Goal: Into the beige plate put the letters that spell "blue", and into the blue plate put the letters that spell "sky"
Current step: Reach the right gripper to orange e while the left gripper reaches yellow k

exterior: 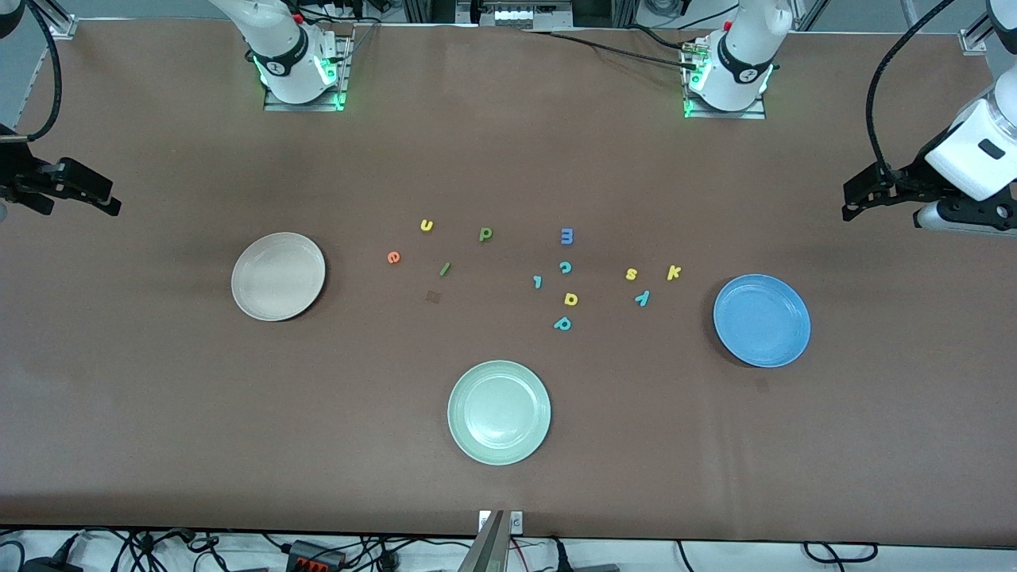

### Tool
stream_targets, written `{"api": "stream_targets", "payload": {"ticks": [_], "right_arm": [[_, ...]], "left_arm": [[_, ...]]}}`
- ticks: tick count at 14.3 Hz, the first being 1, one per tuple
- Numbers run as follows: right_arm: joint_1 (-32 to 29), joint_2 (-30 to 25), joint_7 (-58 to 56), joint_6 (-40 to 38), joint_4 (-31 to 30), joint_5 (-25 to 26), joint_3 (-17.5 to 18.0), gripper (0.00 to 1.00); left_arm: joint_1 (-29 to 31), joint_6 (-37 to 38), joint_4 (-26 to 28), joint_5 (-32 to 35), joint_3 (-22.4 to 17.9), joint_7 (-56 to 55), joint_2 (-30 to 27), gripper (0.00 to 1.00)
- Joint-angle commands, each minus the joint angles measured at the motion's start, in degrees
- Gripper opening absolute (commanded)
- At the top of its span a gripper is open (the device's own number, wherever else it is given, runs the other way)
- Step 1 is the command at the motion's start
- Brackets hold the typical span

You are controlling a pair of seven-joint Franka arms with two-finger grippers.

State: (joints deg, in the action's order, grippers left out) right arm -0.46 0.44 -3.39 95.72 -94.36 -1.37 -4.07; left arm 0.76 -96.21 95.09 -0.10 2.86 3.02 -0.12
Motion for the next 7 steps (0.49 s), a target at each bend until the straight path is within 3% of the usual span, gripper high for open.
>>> {"api": "stream_targets", "payload": {"ticks": [1, 7], "right_arm": [[-1.1, -0.7, -0.4, -1.4, 0.1, 0.8, 0.7, 1.00], [-1.2, -0.5, -0.5, -1.9, 0.1, 0.7, 0.8, 1.00]], "left_arm": [[-0.1, 1.4, -2.1, 0.1, -0.1, 1.3, 1.1, 1.00], [-0.1, 1.4, -2.1, 0.1, 0.0, 1.3, 1.1, 1.00]]}}
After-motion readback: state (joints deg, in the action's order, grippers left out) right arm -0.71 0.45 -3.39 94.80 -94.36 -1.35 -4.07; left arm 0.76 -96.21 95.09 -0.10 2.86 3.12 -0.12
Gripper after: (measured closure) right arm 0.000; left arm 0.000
